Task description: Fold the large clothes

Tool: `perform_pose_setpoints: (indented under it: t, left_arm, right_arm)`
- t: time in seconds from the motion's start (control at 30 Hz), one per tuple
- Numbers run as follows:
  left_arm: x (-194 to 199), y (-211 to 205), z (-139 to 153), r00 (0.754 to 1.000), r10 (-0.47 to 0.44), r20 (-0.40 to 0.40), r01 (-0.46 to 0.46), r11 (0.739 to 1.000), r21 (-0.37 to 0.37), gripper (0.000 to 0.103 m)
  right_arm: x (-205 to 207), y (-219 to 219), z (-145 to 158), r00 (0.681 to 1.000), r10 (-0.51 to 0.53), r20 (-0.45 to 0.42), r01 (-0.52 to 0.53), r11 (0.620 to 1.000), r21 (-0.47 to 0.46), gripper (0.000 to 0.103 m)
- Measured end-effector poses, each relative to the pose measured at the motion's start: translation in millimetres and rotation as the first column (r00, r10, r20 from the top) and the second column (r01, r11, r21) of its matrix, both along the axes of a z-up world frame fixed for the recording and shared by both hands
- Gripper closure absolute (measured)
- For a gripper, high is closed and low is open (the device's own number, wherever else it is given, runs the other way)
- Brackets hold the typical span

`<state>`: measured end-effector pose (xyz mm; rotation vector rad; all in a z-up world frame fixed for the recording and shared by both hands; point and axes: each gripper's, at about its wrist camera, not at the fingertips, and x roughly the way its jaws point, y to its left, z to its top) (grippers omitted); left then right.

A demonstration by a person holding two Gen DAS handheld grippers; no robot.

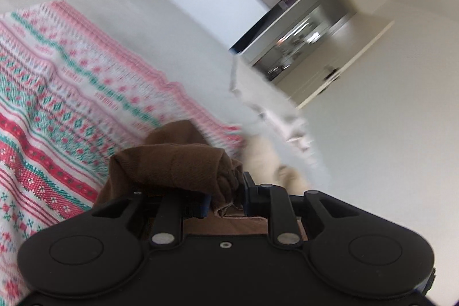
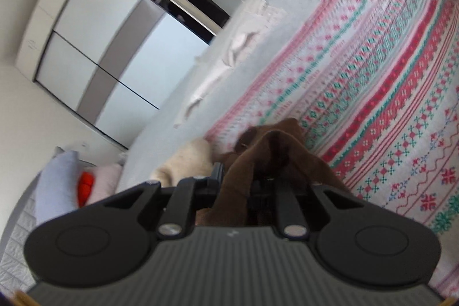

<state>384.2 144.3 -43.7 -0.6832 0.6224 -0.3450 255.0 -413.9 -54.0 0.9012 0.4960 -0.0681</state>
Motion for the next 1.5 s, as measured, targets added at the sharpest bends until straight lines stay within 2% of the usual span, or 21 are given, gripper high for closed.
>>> perform_pose_setpoints:
  t: [0.1, 0.2, 0.37, 0.47, 0.5, 0.53, 0.57, 0.67, 0.77, 0.9, 1.0, 1.03, 1.07, 1.1, 1.13, 1.17, 1.2, 1.27, 1.33, 1.4, 1.5]
  left_arm:
    - [13.6, 3.1, -22.6, 1.0, -0.001, -0.031, 0.0, 1.0, -0.011, 0.08]
    - [16.7, 7.9, -33.9, 0.999, -0.009, -0.054, 0.007, 0.999, -0.045, 0.08]
    - [7.3, 10.8, -15.8, 0.998, -0.043, -0.055, 0.04, 0.998, -0.052, 0.077]
    - [-6.5, 13.1, 8.4, 0.998, -0.064, 0.013, 0.064, 0.998, 0.004, 0.055]
    - [-14.5, 15.0, 18.9, 0.997, -0.044, 0.06, 0.041, 0.998, 0.04, 0.037]
    - [-20.9, 17.9, 28.4, 0.994, -0.023, 0.107, 0.014, 0.997, 0.078, 0.024]
    - [-24.8, 20.2, 36.9, 0.99, -0.021, 0.139, 0.005, 0.993, 0.118, 0.021]
    - [-26.9, 21.0, 49.5, 0.985, -0.069, 0.16, 0.03, 0.971, 0.238, 0.02]
    - [-22.4, 12.5, 44.7, 0.984, -0.111, 0.14, 0.051, 0.925, 0.377, 0.019]
    - [-2.1, -1.2, 19.7, 0.991, -0.126, 0.049, 0.085, 0.859, 0.505, 0.02]
    - [12.9, -6.2, 0.8, 0.997, -0.077, 0.011, 0.061, 0.867, 0.494, 0.023]
    - [16.3, -6.6, -3.5, 0.998, -0.063, 0.008, 0.052, 0.882, 0.469, 0.034]
    - [19.7, -7.9, -6.6, 0.999, -0.05, 0.001, 0.044, 0.892, 0.451, 0.041]
    - [21.9, -11.1, -8.1, 1.0, -0.02, -0.005, 0.02, 0.893, 0.45, 0.058]
    - [22.3, -14.4, -8.8, 1.0, 0.0, -0.002, 0.001, 0.897, 0.442, 0.072]
    - [19.6, -20.0, -6.2, 1.0, 0.012, 0.005, -0.013, 0.897, 0.442, 0.079]
    - [15.5, -28.4, -2.8, 0.999, 0.018, 0.027, -0.028, 0.885, 0.465, 0.088]
    - [-3.0, -48.1, 10.7, 0.99, 0.018, 0.139, -0.092, 0.83, 0.549, 0.09]
    - [-25.9, -65.7, 24.6, 0.961, -0.008, 0.278, -0.169, 0.776, 0.607, 0.091]
    - [-42.9, -78.6, 38.7, 0.921, -0.025, 0.388, -0.245, 0.738, 0.629, 0.091]
    - [-49.1, -87.2, 59.3, 0.873, -0.012, 0.488, -0.328, 0.725, 0.605, 0.091]
  right_arm:
    - [16.8, -6.4, -26.0, 0.998, -0.015, -0.064, 0.017, 0.999, 0.034, 0.089]
    - [19.1, -12.8, -39.2, 0.997, -0.013, -0.072, 0.019, 0.996, 0.089, 0.089]
    - [15.3, -20.6, -31.2, 0.997, 0.023, -0.072, -0.012, 0.989, 0.145, 0.086]
    - [10.1, -25.5, -14.2, 0.997, 0.065, -0.047, -0.057, 0.987, 0.148, 0.081]
    - [7.8, -26.1, -8.4, 0.997, 0.07, -0.04, -0.064, 0.989, 0.135, 0.079]
    - [5.3, -27.2, -0.8, 0.997, 0.072, -0.029, -0.068, 0.99, 0.12, 0.073]
    - [2.7, -28.5, 5.4, 0.997, 0.075, -0.016, -0.073, 0.992, 0.106, 0.061]
    - [-10.3, -34.3, 25.9, 0.996, 0.046, 0.078, -0.051, 0.997, 0.057, 0.03]
    - [-14.5, -44.5, 40.7, 0.988, 0.037, 0.147, -0.042, 0.999, 0.027, 0.023]
    - [-3.4, -36.7, 43.3, 0.996, 0.068, 0.061, -0.058, 0.987, -0.148, 0.016]
    - [19.4, -18.2, 31.2, 0.991, 0.112, -0.067, -0.127, 0.946, -0.298, 0.014]
    - [26.4, -10.7, 24.1, 0.987, 0.117, -0.106, -0.146, 0.93, -0.337, 0.015]
    - [33.4, -3.8, 18.2, 0.985, 0.109, -0.131, -0.151, 0.917, -0.37, 0.017]
    - [40.2, 2.2, 13.0, 0.983, 0.103, -0.151, -0.155, 0.904, -0.398, 0.022]
    - [46.9, 7.8, 8.3, 0.98, 0.108, -0.168, -0.169, 0.896, -0.411, 0.044]
    - [53.1, 12.5, 4.2, 0.976, 0.111, -0.185, -0.179, 0.894, -0.411, 0.061]
    - [56.1, 18.6, 1.9, 0.975, 0.094, -0.199, -0.172, 0.89, -0.422, 0.069]
    - [50.7, 38.4, 6.3, 0.982, 0.045, -0.186, -0.136, 0.849, -0.511, 0.087]
    - [34.1, 63.6, 18.1, 0.992, 0.008, -0.128, -0.089, 0.761, -0.643, 0.091]
    - [12.7, 87.3, 33.0, 0.999, -0.012, -0.049, -0.029, 0.65, -0.76, 0.093]
    - [-5.3, 111.1, 48.6, 0.995, -0.047, 0.083, 0.095, 0.509, -0.855, 0.094]
